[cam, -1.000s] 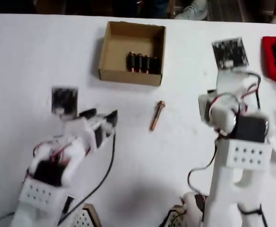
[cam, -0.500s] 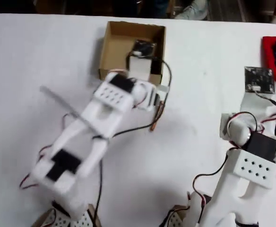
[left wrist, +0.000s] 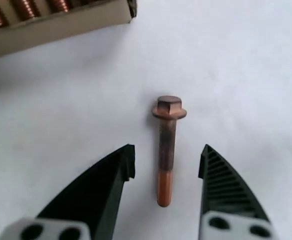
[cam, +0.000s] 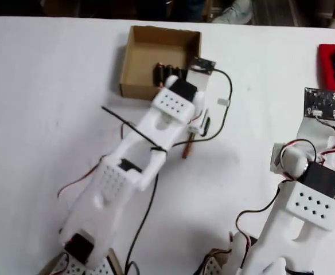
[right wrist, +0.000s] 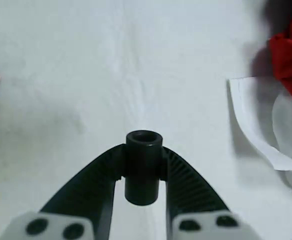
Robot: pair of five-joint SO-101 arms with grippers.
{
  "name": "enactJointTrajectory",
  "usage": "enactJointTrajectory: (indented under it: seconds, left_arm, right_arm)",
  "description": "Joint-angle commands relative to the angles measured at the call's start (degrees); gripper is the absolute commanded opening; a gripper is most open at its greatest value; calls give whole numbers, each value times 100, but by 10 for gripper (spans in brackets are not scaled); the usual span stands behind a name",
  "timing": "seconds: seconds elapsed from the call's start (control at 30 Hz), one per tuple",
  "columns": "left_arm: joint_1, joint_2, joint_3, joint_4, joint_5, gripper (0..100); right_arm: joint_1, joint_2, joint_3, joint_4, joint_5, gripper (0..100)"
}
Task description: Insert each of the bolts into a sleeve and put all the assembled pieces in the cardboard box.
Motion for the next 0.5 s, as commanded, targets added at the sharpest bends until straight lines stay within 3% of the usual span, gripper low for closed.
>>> enactJointTrajectory:
  seconds: [0.0,0.27,0.4,0.47]
  left_arm:
    - [18,404,-936,141,-35,222]
    - [35,1213,-1622,220,-53,210]
    - [35,1336,-1587,510,-70,15]
    - [-9,1389,-1604,589,-70,46]
  right_arm:
    - [40,-207,-26,-110,18,21]
    - [48,-207,-9,-75,18,21]
    - [40,-207,132,-101,18,21]
    - [31,-207,237,-110,18,21]
